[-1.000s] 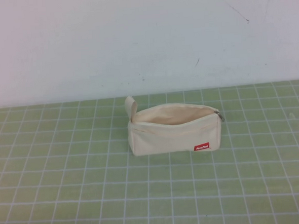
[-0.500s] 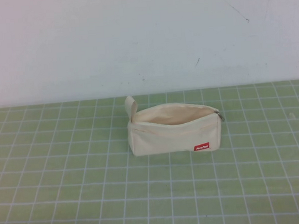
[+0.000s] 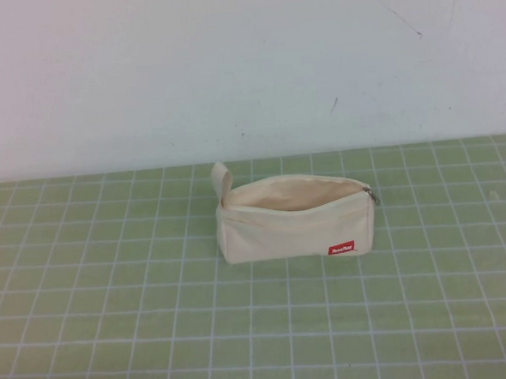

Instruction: Put eraser into pencil case

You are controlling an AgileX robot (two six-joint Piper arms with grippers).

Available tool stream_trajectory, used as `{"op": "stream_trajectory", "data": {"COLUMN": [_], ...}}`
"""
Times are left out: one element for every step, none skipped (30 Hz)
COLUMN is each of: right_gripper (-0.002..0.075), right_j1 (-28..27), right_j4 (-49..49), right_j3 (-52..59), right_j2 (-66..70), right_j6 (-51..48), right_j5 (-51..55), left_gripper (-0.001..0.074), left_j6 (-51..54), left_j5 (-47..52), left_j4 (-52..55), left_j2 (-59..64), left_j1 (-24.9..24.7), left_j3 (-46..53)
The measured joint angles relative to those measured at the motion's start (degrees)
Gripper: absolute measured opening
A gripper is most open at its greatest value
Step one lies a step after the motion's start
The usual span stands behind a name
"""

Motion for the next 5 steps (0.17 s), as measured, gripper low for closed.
{"op": "stream_trajectory", "data": {"right_gripper": [0.0,0.0,0.0,0.0,0.0], "right_j1": [0.0,0.0,0.0,0.0,0.0], "right_j4": [0.0,0.0,0.1,0.1,0.1], "right_j3": [0.0,0.0,0.0,0.0,0.0], "right_j2": [0.0,0.0,0.0,0.0,0.0], "right_j6": [0.0,0.0,0.0,0.0,0.0], "right_j5": [0.0,0.0,0.0,0.0,0.0], "left_gripper": [-0.0001,-0.0001,-0.0001,-0.0001,-0.0001], "left_j6": [0.0,0.0,0.0,0.0,0.0], "left_j5": [0.0,0.0,0.0,0.0,0.0], "left_j4": [0.0,0.0,0.0,0.0,0.0], "left_j2": [0.0,0.0,0.0,0.0,0.0], "left_j1": [0.0,0.0,0.0,0.0,0.0], "left_j3": [0.0,0.0,0.0,0.0,0.0]}}
